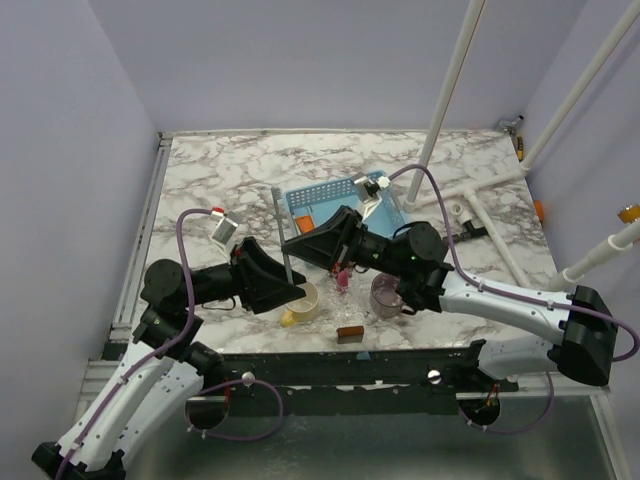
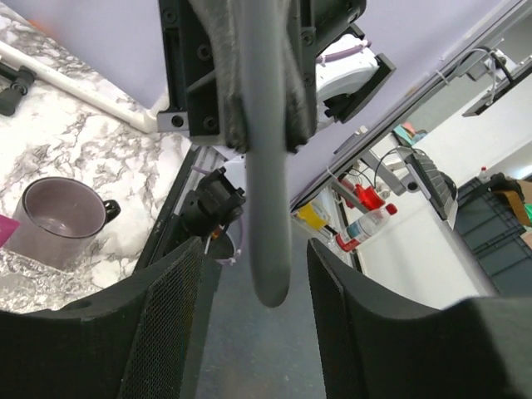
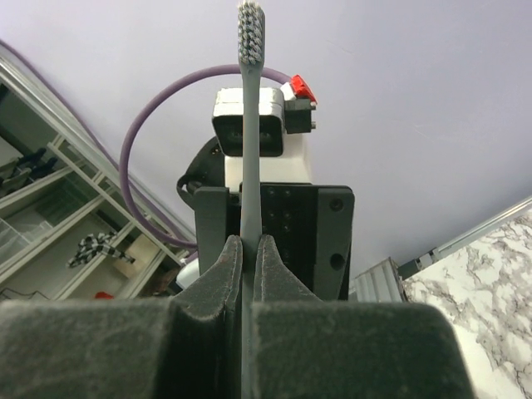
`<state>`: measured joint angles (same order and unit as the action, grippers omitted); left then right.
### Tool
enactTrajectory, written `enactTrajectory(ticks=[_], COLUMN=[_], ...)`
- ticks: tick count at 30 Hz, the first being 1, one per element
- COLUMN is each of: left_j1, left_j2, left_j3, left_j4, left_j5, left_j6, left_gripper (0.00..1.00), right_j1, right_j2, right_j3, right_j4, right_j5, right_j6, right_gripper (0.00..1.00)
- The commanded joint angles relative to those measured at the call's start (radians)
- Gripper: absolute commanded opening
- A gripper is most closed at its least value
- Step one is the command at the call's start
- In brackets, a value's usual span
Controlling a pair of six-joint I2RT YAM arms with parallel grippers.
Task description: Prepare toiletry sets of a toothbrush and toothpaste on the tray
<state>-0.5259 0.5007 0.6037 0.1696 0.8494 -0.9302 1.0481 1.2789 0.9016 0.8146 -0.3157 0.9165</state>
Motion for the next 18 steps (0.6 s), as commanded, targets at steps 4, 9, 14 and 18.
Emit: enactTrajectory(ticks=[4, 9, 14, 18], left_j1=[-0.003, -0.003, -0.003, -0.003], left_j2=[-0.024, -0.027, -0.030, -0.028], left_j3=[-0.005, -0.008, -0.007, -0.004], left_j4=[0.061, 0.060, 0.041, 0.005], left_j5=[0.041, 0.041, 0.033, 0.016], left_j6=[-0.030, -0.035, -0.028, -0.013], left_gripper=[0.41, 0.30, 0.00, 0.00], right_j1=[0.029, 0.036, 0.042, 0.042], right_j2=[-0.008, -0.027, -0.048, -0.054], right_j3=[-0.044, -0.063, -0.086, -0.082], right_j4=[0.047, 0.039, 0.035, 0.003], right_j5=[0.116, 0.162, 0.200, 0.190], right_j6=[-0.014, -0.029, -0.040, -0.056], right_gripper=[0.01, 0.01, 0.01, 0.01])
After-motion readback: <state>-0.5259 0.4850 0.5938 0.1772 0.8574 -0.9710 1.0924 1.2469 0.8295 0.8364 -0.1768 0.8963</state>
